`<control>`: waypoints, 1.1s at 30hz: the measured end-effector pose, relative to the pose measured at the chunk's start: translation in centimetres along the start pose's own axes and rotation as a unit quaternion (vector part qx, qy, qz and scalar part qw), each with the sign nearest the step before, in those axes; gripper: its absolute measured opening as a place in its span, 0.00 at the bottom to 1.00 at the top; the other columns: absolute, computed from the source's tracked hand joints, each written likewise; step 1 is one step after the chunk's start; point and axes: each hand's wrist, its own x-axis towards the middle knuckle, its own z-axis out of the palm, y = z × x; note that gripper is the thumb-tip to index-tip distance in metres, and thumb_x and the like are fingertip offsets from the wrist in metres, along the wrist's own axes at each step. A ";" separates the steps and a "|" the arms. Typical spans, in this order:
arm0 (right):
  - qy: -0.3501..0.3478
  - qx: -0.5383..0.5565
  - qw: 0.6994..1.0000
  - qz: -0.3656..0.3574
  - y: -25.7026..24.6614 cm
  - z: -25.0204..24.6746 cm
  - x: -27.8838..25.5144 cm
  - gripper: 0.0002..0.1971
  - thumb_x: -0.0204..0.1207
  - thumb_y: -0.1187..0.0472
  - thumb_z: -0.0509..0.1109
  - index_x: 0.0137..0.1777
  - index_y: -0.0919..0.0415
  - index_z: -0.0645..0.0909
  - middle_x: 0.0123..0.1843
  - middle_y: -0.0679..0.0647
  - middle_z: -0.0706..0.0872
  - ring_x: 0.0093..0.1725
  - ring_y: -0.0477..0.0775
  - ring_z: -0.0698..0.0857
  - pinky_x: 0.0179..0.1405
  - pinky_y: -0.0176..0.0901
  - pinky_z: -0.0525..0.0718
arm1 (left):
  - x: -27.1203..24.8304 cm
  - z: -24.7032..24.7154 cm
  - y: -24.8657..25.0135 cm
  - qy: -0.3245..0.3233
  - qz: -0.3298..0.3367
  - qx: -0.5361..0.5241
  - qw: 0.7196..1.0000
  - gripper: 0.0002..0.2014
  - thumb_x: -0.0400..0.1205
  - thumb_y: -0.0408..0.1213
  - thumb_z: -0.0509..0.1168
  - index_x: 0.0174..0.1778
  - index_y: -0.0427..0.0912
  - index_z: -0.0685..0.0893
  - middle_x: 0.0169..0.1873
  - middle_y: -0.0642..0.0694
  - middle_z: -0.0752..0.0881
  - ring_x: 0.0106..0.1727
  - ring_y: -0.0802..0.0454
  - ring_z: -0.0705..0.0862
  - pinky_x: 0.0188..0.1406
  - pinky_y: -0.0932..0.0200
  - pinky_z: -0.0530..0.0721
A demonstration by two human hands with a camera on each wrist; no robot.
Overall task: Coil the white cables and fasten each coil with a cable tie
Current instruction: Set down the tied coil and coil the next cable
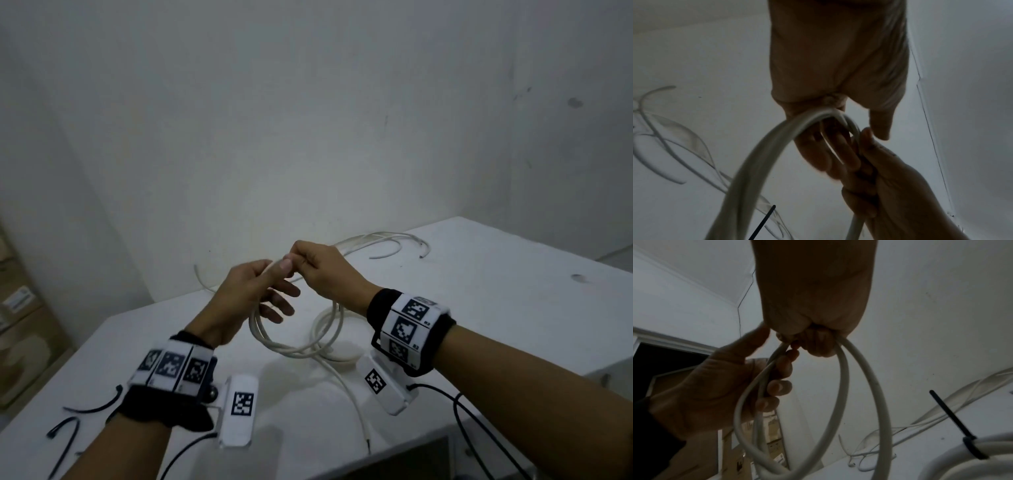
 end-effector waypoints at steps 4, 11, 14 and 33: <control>-0.010 0.047 0.999 0.025 -0.7 -0.1 0.5 0.13 0.84 0.55 0.60 0.39 0.58 0.76 0.28 0.44 0.76 0.21 0.40 0.71 0.20 0.28 0.69 | 0.7 -0.1 0.4 0.039 0.026 0.032 0.998 0.22 0.76 0.54 0.66 0.42 0.34 0.83 0.16 0.52 0.67 0.18 0.56 0.62 0.16 0.65 0.62; 0.043 -0.014 0.998 0.049 0.9 -1.0 -1.4 0.19 0.84 0.46 0.55 0.66 0.57 0.74 0.56 0.55 0.82 0.55 0.51 0.80 0.52 0.42 0.76 | 0.3 -1.6 0.2 0.149 0.004 -0.111 0.983 0.15 0.85 0.45 0.62 0.34 0.42 0.74 0.16 0.54 0.63 0.15 0.58 0.56 0.17 0.70 0.52; -0.042 -0.033 0.993 0.103 2.3 -1.6 -2.9 0.15 0.85 0.51 0.56 0.60 0.59 0.77 0.54 0.56 0.84 0.53 0.56 0.82 0.51 0.45 0.77 | 0.2 -3.4 0.7 0.170 -0.002 -0.156 0.973 0.16 0.86 0.48 0.60 0.33 0.45 0.72 0.15 0.55 0.61 0.14 0.59 0.56 0.14 0.74 0.54; -0.053 0.605 0.728 0.318 1.6 -3.1 -4.8 0.08 0.78 0.72 0.57 0.47 0.65 0.78 0.32 0.59 0.87 0.29 0.56 0.89 0.25 0.38 0.86 | -0.8 -7.5 -2.1 0.249 -0.021 -0.228 0.941 0.16 0.87 0.49 0.58 0.37 0.43 0.73 0.14 0.55 0.62 0.13 0.60 0.61 0.13 0.73 0.61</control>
